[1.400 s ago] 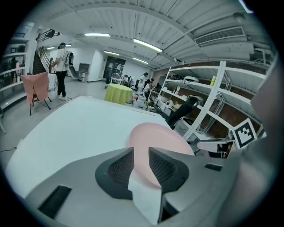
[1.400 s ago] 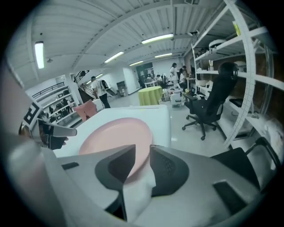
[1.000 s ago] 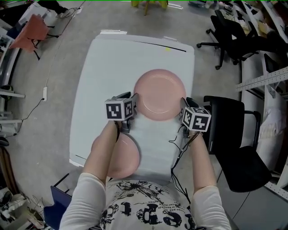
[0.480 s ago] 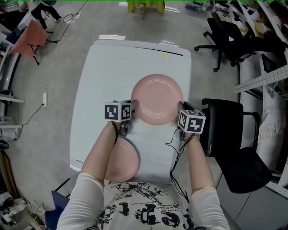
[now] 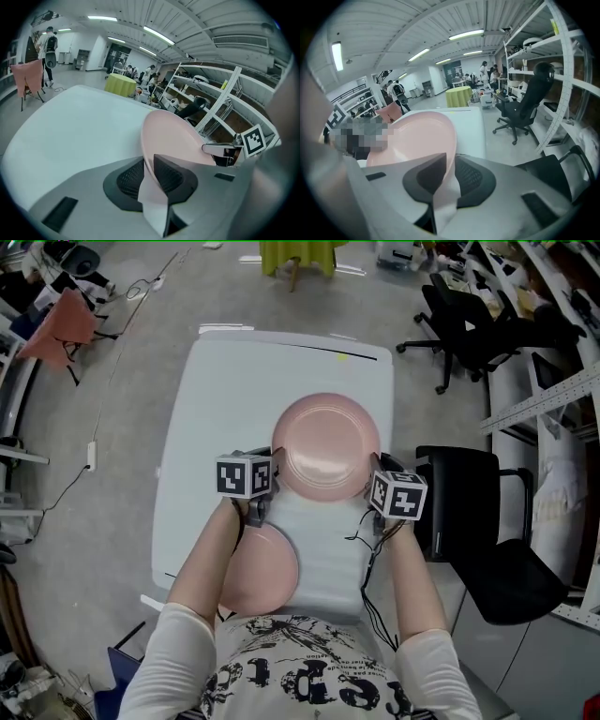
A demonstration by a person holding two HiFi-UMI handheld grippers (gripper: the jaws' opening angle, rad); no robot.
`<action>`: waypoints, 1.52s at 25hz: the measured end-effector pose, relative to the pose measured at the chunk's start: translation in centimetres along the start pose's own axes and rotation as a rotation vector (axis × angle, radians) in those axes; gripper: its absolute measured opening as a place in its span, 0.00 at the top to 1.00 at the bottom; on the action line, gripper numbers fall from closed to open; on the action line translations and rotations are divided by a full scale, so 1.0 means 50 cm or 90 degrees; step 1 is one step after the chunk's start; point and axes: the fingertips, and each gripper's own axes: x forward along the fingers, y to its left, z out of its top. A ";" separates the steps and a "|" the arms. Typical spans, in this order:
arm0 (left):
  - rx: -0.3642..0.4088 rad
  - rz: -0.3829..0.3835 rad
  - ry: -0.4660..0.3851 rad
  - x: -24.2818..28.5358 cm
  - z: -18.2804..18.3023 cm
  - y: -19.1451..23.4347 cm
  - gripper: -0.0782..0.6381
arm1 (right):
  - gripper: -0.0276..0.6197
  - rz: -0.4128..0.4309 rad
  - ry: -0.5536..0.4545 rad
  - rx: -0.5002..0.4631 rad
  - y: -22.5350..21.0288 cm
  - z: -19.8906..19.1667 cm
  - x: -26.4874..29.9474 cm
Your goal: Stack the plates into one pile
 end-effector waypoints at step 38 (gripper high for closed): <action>0.076 -0.038 -0.017 -0.565 -0.367 0.168 0.79 | 0.86 -0.049 -0.033 0.016 0.533 -0.353 -0.357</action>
